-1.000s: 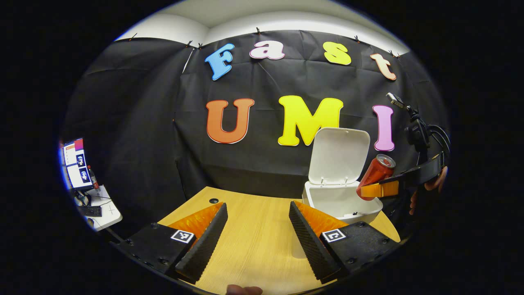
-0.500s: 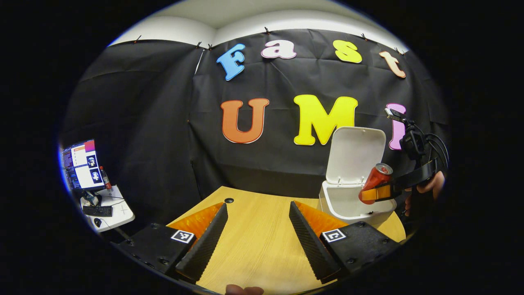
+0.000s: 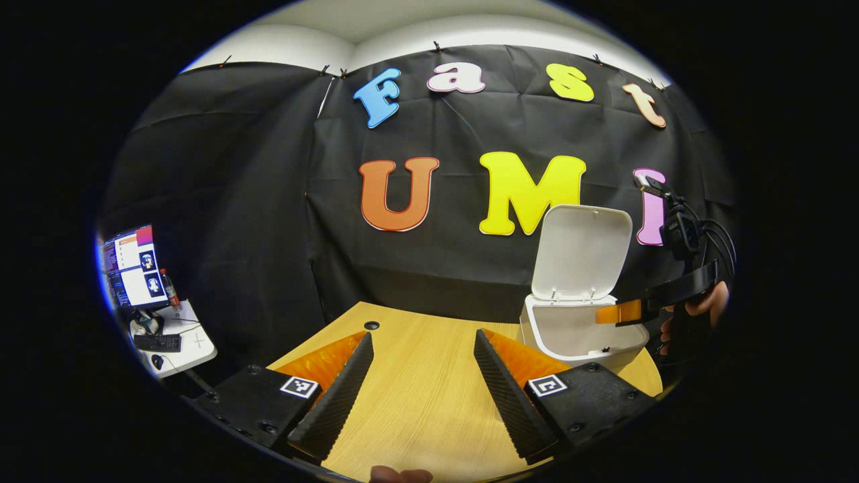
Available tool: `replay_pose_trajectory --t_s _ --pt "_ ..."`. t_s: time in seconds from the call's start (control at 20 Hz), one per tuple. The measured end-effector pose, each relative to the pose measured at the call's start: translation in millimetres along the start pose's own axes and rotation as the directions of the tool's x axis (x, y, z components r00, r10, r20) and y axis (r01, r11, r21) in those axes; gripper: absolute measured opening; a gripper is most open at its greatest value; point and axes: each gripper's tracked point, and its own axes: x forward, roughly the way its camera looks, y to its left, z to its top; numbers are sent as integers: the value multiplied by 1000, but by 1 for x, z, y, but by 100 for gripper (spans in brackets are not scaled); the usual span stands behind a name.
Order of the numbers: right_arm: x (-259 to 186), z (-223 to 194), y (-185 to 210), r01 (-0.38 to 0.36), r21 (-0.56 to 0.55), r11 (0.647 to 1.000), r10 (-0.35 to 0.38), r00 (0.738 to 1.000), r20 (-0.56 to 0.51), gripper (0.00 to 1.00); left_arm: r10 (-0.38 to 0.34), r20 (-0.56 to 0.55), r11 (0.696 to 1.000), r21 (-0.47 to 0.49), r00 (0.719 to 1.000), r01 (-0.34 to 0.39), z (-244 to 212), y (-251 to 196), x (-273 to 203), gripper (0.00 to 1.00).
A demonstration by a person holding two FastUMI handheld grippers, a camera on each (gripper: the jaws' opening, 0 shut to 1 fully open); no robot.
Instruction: Press the lid of the desktop garbage bin to open it, pick up the crumpled paper on the desktop and throw it into the bin, then pick up the pop can on the desktop and drop it into the bin, and finally close the garbage bin lid.
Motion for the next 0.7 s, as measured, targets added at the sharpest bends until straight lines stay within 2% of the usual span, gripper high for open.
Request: replay_pose_trajectory --t_s 0.3,0.6,0.65,0.7 --pt "-28 21 -23 65 28 997 -68 992 106 91 -33 -6 999 -11 999 33 -1 -3 -1 97" --pt "-63 46 -25 97 44 994 -104 976 190 94 -89 8 996 -15 996 89 3 -8 -3 97" --pt "-70 54 -24 100 46 994 -107 972 210 94 -98 7 995 -17 995 98 4 -10 -4 100" --pt "-78 61 -22 104 51 993 -113 966 231 94 -106 11 994 -18 994 106 5 -11 -5 97"
